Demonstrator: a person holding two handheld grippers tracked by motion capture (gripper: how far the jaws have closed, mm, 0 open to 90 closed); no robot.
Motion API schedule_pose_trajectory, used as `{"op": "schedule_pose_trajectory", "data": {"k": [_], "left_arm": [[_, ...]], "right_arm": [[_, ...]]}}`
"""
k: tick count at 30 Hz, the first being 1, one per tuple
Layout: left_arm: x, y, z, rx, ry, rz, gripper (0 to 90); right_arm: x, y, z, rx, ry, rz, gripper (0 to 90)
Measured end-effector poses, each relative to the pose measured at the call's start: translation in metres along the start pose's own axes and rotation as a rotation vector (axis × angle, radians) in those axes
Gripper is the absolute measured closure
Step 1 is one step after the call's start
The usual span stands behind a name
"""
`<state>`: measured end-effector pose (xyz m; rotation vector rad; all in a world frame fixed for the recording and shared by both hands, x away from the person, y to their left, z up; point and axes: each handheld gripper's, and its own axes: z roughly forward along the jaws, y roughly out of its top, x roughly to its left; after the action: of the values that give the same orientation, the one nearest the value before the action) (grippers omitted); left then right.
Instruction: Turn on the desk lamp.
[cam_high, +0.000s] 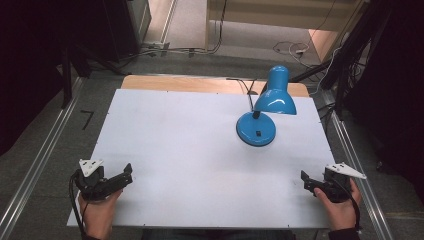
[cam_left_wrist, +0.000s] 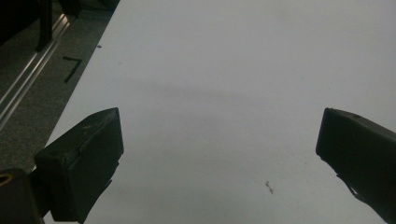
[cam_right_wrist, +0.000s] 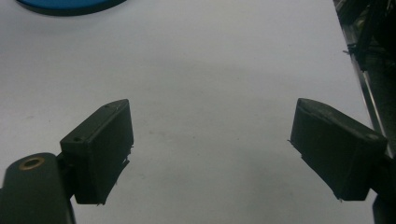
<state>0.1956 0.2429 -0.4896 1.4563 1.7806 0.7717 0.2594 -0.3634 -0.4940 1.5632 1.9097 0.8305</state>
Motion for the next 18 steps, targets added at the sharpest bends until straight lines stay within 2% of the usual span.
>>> {"op": "schedule_pose_trajectory", "data": {"k": [5,13,18], "left_arm": [[0.001,0.000,0.000,-0.002,0.000,0.001,1.3],[-0.003,-0.001,0.002,0.006,-0.014,0.023,1.3],[-0.003,-0.001,0.000,-0.005,-0.011,0.017,2.2]], "right_arm": [[-0.001,0.002,0.002,-0.003,0.025,0.028,12.0],[0.005,0.010,0.005,-0.022,0.027,0.025,13.3],[0.007,0.015,0.009,-0.020,0.031,0.009,13.4]]}}
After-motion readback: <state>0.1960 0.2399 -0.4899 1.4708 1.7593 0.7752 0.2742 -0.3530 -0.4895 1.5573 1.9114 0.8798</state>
